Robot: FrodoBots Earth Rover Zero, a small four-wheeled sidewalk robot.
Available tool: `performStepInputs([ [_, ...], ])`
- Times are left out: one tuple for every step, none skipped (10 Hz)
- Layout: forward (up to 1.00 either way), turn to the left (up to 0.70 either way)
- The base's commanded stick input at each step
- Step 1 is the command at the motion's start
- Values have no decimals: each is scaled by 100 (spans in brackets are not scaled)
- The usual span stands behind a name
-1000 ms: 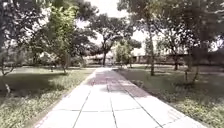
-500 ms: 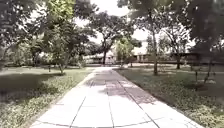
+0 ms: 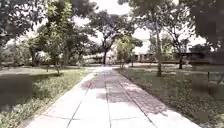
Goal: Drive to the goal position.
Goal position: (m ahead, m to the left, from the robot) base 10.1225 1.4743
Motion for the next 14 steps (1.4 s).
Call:
performStepInputs([
  [70,0],
  [70,0],
  [70,0],
  [70,27],
  [70,27],
  [70,3],
  [70,0],
  [70,0],
  [70,0],
  [70,0],
  [70,0],
  [70,0],
  [70,0],
  [70,0],
])
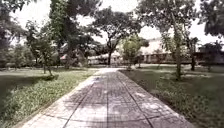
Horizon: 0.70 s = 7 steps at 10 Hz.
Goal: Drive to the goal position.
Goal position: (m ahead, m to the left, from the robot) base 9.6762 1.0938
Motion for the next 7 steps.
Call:
performStepInputs([
  [70,0],
  [70,0],
  [70,0],
  [70,0],
  [70,0],
  [70,0],
  [70,0],
])
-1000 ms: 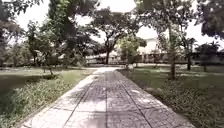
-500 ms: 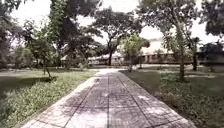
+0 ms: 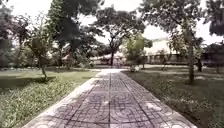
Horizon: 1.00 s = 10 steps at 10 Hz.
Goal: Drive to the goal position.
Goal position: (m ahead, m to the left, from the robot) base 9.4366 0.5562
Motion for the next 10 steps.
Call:
performStepInputs([
  [70,0],
  [70,0],
  [70,0],
  [70,0],
  [70,0],
  [70,0],
  [70,0],
  [70,0],
  [70,0],
  [70,0],
])
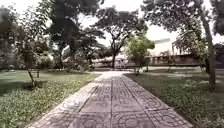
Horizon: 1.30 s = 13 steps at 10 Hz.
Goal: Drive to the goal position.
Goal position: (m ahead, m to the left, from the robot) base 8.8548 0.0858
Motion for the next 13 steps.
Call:
performStepInputs([
  [70,0],
  [70,0],
  [70,0],
  [70,0],
  [70,0],
  [70,0],
  [70,0],
  [70,0],
  [70,0],
  [70,0],
  [70,0],
  [70,0],
  [70,0],
])
